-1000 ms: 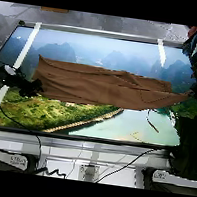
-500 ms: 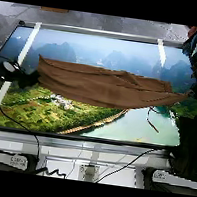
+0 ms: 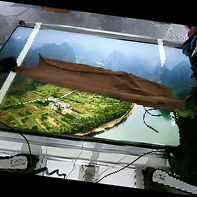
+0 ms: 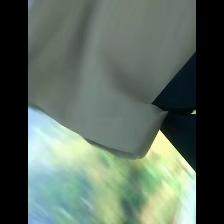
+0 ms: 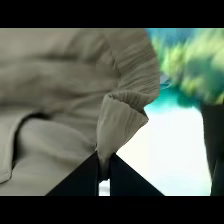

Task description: Fold the clothes and pants, and hang the long-sleeved shirts on hangers.

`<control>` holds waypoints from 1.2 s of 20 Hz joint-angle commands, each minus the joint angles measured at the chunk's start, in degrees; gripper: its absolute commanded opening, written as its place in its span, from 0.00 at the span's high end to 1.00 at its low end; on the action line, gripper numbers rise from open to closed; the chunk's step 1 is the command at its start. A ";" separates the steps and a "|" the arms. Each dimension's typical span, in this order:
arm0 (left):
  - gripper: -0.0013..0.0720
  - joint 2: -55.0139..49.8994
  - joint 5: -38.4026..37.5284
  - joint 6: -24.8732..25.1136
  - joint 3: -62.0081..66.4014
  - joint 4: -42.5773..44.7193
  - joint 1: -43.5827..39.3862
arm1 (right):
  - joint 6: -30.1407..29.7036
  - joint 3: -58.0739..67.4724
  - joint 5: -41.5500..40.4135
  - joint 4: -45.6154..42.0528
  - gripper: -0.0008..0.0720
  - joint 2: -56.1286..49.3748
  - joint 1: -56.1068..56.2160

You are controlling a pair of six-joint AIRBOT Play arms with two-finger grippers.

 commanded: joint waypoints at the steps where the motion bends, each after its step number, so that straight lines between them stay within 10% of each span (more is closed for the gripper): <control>1: 0.97 1.20 -8.37 2.21 -4.13 10.64 1.73 | -3.19 -0.15 9.22 -1.81 0.95 0.68 0.04; 11: 0.96 14.62 2.60 8.09 -21.64 10.19 5.86 | -8.94 -41.27 -16.68 -4.04 0.95 33.62 0.02; 24: 0.96 18.34 -0.39 8.70 -33.86 15.28 13.70 | -2.12 -52.06 -2.69 -15.41 0.95 42.66 0.00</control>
